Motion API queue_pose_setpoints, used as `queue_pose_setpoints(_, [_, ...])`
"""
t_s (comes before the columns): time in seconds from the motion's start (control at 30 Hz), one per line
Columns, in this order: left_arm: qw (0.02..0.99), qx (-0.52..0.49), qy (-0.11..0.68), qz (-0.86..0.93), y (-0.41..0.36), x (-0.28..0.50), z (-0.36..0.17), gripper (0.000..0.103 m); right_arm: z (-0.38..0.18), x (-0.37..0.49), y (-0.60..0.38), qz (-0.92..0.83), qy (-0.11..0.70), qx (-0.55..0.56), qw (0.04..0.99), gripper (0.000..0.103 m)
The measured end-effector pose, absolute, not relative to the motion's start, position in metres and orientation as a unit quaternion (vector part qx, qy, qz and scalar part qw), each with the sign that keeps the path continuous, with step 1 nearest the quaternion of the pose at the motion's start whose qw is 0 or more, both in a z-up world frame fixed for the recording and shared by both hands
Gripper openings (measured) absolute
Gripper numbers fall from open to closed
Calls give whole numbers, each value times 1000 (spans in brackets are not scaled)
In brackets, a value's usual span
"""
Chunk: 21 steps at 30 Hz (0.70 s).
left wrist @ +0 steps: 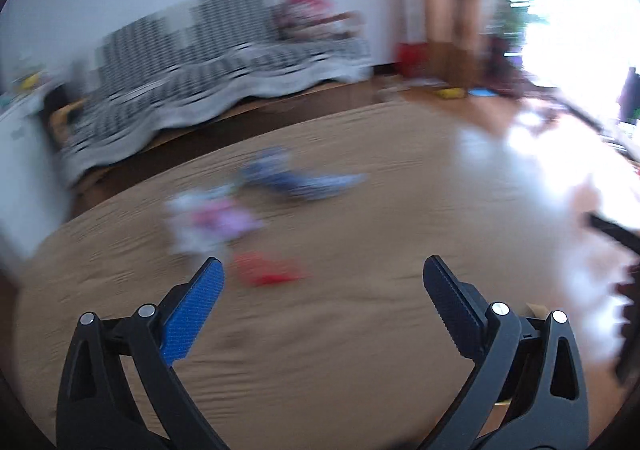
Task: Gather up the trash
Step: 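Return both grippers to the remaining trash on the table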
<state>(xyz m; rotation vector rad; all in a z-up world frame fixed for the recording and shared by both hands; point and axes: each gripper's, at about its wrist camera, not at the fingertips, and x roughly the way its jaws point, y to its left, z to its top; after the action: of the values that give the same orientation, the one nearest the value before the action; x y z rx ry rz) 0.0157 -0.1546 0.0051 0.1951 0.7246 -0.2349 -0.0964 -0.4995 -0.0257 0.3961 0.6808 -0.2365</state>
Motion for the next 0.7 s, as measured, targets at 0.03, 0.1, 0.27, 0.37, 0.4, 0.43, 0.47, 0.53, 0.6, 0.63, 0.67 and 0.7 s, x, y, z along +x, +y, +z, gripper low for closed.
queue_pose_setpoints(0.03, [922,80,369,-86,-128,29,-2,97,-23,-84,-484,-102,335,175,920,96])
queue_pose_setpoints(0.1, [918,44,390,-59,-93,43,-10,97,-17,-52,-447,-65,349,135,925,96])
queue_pose_setpoints(0.27, [905,-25,423,-28,-40,68,-39,97,-14,4,-364,8,368,81,926,96])
queue_pose_setpoints(0.37, [903,-22,427,-24,-33,82,-54,97,-16,24,-333,20,369,52,928,96])
queue_pose_setpoints(0.4, [902,-22,431,-24,-33,88,-60,97,-17,34,-325,24,372,45,927,96])
queue_pose_setpoints(0.43, [899,-27,436,-26,-33,95,-65,97,-19,42,-319,27,374,40,926,96])
queue_pose_setpoints(0.47, [898,-31,438,-28,-32,99,-68,97,-22,53,-313,28,375,37,926,96])
queue_pose_setpoints(0.53, [898,-34,438,-32,-34,111,-74,97,-27,72,-303,26,373,39,927,96])
queue_pose_setpoints(0.6, [897,-37,440,-31,-34,121,-76,97,-37,96,-294,15,367,27,930,96])
queue_pose_setpoints(0.63, [895,-42,443,-31,-34,129,-78,97,-44,109,-288,11,368,13,930,96])
queue_pose_setpoints(0.67, [893,-46,446,-27,-34,137,-81,97,-48,118,-283,12,371,3,928,96])
queue_pose_setpoints(0.7, [892,-49,449,-24,-34,142,-82,97,-54,130,-279,17,377,-5,926,96])
